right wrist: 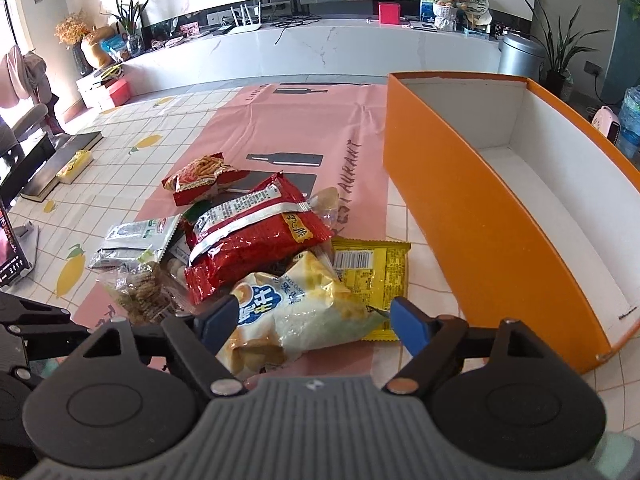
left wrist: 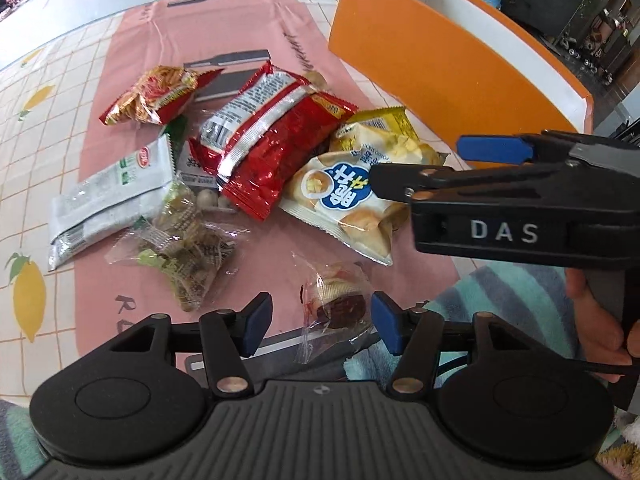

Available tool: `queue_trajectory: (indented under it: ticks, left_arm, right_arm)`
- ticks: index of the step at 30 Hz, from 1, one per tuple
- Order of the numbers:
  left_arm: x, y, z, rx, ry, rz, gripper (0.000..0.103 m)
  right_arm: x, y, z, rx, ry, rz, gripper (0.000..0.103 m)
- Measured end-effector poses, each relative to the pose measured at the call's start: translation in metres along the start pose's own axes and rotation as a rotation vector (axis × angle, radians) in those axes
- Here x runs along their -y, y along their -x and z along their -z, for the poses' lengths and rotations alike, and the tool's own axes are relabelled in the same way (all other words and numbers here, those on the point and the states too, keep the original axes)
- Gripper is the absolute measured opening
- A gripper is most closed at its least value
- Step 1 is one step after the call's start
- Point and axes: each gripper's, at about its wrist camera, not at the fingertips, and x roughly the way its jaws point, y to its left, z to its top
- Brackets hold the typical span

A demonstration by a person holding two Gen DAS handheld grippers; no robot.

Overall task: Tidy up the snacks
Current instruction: 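Grasp the wrapped cake with the left tool while the right tool grasps the white-and-blue bread bag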

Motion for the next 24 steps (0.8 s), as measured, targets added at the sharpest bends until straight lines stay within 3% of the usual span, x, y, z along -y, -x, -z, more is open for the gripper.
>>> queue_trajectory:
  ticks: [5,10,13,20,24]
  left_arm:
    - [0.001,-0.013,-0.004,-0.032,0.011,0.010,0.068]
    - [-0.007,-0.021,-0.002,-0.037,0.066,0.034,0.049]
    - [-0.010,-0.019,-0.002,-0.027,0.076,0.034,0.048]
    - [-0.017,-0.009,0.002,-0.012,0.096,0.040,0.046]
    - [-0.023,-0.003,0.007,0.003,0.118,0.045,0.044]
  right_arm:
    - [0.001,-0.018,-0.001,-0.015,-0.005,-0.031,0.085]
    - [-0.001,-0.031,0.002,-0.042,-0.001,-0.049,0.085]
    - [-0.001,-0.035,0.003,-0.049,-0.002,-0.036,0.082]
    - [-0.004,-0.031,0.007,-0.021,0.011,-0.028,0.057]
    - [-0.007,-0.027,0.009,-0.009,0.036,-0.041,0.034]
